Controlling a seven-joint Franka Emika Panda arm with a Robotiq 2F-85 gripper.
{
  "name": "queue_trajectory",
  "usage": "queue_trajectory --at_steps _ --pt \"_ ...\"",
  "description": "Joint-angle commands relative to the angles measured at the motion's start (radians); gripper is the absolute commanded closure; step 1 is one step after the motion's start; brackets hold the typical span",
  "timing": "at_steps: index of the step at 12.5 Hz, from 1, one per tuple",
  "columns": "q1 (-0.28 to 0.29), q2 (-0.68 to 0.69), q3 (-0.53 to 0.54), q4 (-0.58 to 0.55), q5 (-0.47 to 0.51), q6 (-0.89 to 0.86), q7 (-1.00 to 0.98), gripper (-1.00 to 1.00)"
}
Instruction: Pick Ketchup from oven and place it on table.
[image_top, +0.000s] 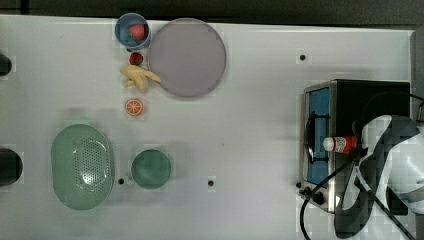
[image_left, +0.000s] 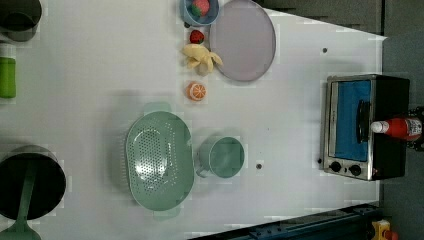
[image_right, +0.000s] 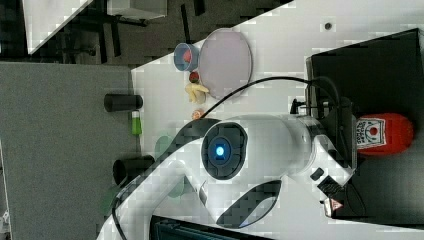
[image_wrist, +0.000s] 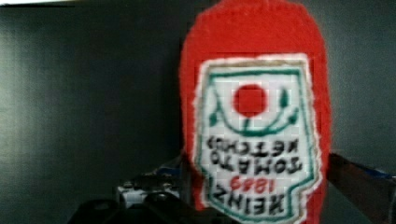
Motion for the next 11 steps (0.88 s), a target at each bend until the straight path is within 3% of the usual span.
queue_trajectory --at_steps 1,4,7,8,11 --pt "-0.010 -0.031 -0.014 0.020 0.024 0.012 -0.056 -0.26" --pt "0.016 -0.079 -0.011 0.082 0.023 -0.035 -0.056 -0.26" --pt "0.081 -0.200 -0.006 0.206 0.015 -0.348 -0.055 -0.26" --pt "0.111 -0.235 0.017 0.219 0.007 -0.431 -0.055 -0.26" --pt "0.191 -0.274 0.147 0.212 -0.009 -0.457 -0.047 -0.26"
